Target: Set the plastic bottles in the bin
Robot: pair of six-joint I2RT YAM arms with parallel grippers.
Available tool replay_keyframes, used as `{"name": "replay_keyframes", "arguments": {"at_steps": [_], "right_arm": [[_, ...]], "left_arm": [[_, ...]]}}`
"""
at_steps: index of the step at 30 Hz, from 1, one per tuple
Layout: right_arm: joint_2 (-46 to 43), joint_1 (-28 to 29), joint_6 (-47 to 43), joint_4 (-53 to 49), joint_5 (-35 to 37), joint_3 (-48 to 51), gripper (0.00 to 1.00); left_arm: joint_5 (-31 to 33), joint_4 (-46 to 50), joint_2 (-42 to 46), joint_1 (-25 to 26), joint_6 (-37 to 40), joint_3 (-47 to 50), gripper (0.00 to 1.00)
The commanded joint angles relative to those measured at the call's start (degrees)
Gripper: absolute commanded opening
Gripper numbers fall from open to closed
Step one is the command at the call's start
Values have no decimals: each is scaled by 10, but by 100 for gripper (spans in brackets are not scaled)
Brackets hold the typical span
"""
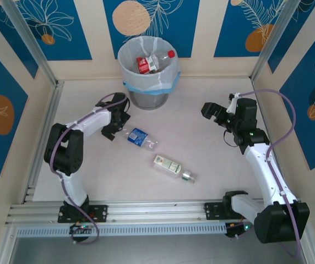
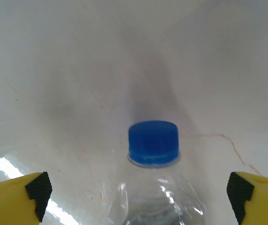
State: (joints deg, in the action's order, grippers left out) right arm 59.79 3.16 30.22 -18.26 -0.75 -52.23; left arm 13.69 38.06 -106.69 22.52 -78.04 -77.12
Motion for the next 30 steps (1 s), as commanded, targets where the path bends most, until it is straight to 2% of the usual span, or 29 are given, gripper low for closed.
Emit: {"name": "replay_keyframes", "arguments": {"at_steps": [1, 8, 17, 30], "right_arm": [[-4, 4, -16, -20, 15, -10, 100], [-3, 6, -11, -31, 17, -9, 100], [-2, 19, -14, -41, 29, -9, 100], [3, 31, -16, -48, 43, -18, 99]], "left_arm": [[25, 27, -30, 4, -36, -38, 96], [-1, 22, -72, 3, -58, -60, 87], [-1, 19, -102, 3, -65, -73, 82], [-4, 10, -120, 3, -58, -63, 67]]}}
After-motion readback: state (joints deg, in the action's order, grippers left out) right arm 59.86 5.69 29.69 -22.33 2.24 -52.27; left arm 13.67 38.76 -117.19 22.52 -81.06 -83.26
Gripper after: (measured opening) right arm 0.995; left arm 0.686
